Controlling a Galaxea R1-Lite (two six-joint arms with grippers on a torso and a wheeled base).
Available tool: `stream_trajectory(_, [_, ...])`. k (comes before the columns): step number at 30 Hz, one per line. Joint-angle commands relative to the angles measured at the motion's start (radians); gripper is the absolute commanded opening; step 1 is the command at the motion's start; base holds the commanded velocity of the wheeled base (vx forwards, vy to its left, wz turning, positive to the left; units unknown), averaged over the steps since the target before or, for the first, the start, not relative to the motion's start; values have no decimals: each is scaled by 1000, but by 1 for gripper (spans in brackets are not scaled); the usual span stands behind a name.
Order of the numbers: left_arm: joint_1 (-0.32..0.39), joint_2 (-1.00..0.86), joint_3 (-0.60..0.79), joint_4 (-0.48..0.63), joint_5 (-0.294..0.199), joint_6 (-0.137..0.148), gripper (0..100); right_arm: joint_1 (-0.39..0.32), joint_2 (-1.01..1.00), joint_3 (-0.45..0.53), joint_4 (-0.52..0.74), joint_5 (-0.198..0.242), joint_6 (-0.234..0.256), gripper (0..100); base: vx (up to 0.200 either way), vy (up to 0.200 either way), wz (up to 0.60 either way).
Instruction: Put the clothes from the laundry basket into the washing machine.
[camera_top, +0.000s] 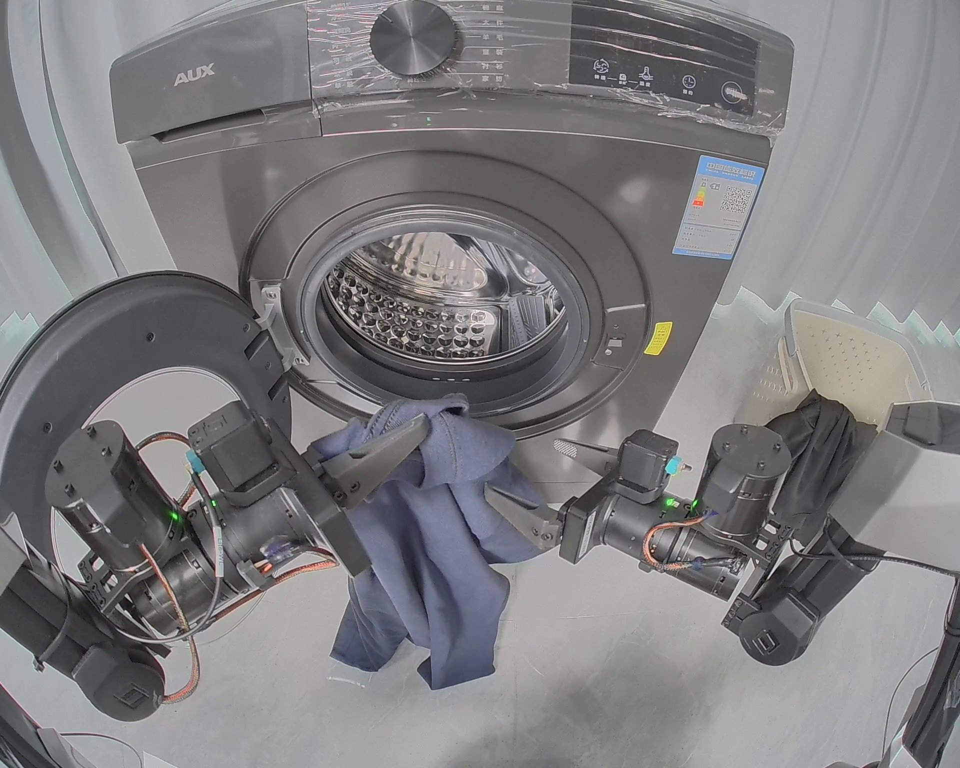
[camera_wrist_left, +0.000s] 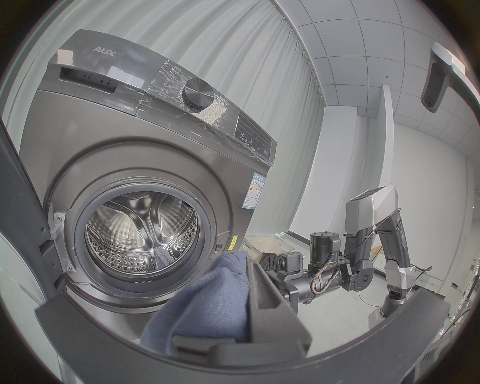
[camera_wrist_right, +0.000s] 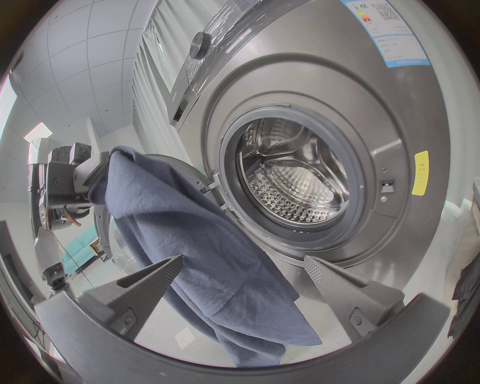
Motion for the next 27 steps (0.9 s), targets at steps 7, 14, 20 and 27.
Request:
stream_trajectory(7, [2,0,2,0,0,0,0,4,70,-50,-1,107,-2,100,0,0,0])
stream_trajectory(14, [1,0,5,0,0,1,0,1,71,-63,-6,127,-3,100,0,0,0])
stream_trajectory(20, [-1,0,5,0,0,1,0,-2,88,-93,-59,166,-3,100,0,0,0])
stream_trajectory(27, [-1,0,5,0,0,0,0,8,114,-113,-65,175,-2,100,0,0,0])
